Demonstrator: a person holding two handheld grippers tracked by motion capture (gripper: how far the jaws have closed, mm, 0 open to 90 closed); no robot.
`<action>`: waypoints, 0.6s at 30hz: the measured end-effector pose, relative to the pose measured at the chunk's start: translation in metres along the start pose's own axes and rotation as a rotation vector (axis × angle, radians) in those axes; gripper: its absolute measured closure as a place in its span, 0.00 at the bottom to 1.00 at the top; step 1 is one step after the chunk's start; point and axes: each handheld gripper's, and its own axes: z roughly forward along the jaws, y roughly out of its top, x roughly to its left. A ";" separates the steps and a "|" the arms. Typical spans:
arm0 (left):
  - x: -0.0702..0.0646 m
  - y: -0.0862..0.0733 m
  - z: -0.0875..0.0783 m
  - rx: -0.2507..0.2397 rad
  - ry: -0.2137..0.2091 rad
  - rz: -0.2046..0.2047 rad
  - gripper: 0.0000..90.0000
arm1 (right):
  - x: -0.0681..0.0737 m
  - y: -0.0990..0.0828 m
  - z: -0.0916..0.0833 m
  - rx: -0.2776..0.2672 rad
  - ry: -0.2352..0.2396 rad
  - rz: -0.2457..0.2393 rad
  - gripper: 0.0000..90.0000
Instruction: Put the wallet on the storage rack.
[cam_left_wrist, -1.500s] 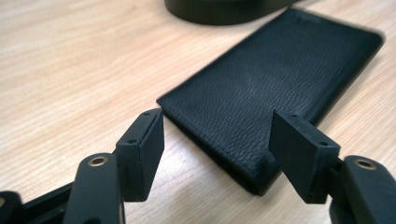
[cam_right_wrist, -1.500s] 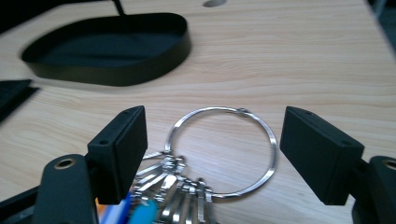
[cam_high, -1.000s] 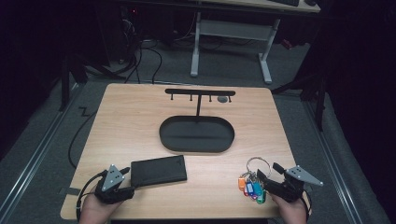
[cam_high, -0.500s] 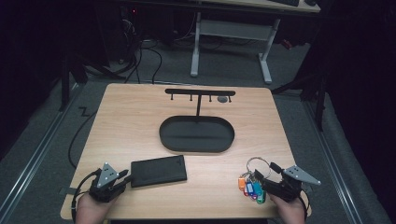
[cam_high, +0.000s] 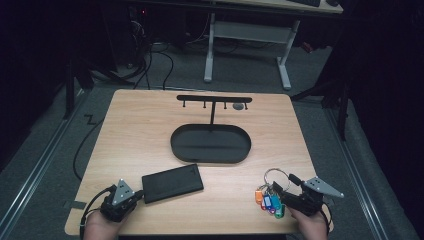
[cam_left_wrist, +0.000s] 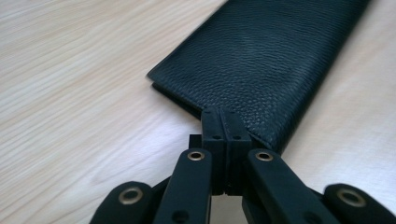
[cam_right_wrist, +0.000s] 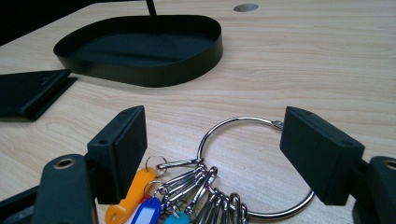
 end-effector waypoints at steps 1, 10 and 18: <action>-0.005 0.001 0.000 0.000 -0.009 0.017 1.00 | 0.000 0.000 0.000 -0.001 0.001 0.001 0.26; -0.020 0.000 -0.005 -0.010 -0.024 0.073 0.99 | 0.002 0.003 0.009 0.005 0.023 0.004 0.26; -0.009 0.000 -0.013 -0.091 0.010 0.018 0.89 | 0.002 0.003 0.010 0.016 0.028 -0.008 0.26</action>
